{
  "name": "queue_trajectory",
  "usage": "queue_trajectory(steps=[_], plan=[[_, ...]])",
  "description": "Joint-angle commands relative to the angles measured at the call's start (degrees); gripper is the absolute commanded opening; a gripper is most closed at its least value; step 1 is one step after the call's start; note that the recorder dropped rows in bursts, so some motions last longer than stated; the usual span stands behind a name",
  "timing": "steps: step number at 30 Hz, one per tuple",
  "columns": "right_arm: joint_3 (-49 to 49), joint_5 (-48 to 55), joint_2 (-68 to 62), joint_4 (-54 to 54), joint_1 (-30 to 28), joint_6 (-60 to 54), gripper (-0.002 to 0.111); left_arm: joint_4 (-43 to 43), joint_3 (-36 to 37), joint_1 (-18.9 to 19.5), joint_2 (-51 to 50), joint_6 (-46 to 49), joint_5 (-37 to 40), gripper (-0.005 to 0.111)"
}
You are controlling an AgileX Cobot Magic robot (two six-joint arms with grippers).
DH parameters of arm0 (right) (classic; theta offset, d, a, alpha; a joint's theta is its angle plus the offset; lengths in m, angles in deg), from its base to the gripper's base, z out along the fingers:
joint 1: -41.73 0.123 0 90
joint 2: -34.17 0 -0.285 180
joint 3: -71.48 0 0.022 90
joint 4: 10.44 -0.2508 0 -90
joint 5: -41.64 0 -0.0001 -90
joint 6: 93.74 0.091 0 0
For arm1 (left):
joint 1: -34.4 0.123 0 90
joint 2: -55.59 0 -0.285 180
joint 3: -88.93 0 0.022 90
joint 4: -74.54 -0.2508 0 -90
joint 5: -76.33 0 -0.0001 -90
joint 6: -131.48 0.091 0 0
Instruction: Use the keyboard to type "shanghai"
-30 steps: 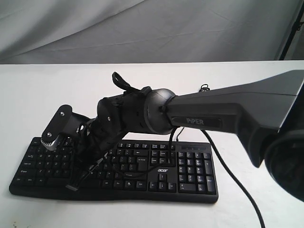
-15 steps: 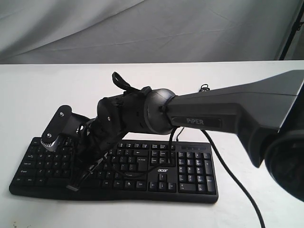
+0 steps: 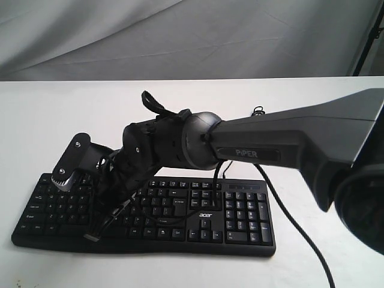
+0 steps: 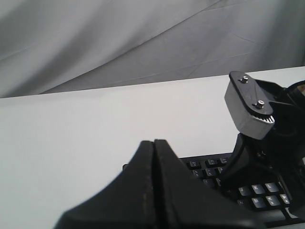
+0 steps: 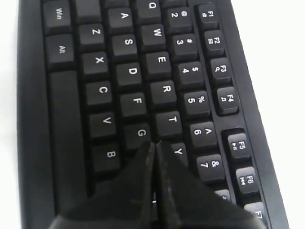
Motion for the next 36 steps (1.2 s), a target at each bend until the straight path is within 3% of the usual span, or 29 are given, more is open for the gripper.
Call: queue_trajectory(steps=[1, 36], plan=[[0.13, 0.14, 0.14, -0.41, -0.52, -0.73, 0.0, -0.04, 0.25, -0.23, 0.2, -0.16, -0.27, 0.0], [0.13, -0.44, -1.21, -0.91, -0.52, -1.89, 0.0, -0.04, 0.25, -0.23, 0.2, -0.16, -0.27, 0.0]])
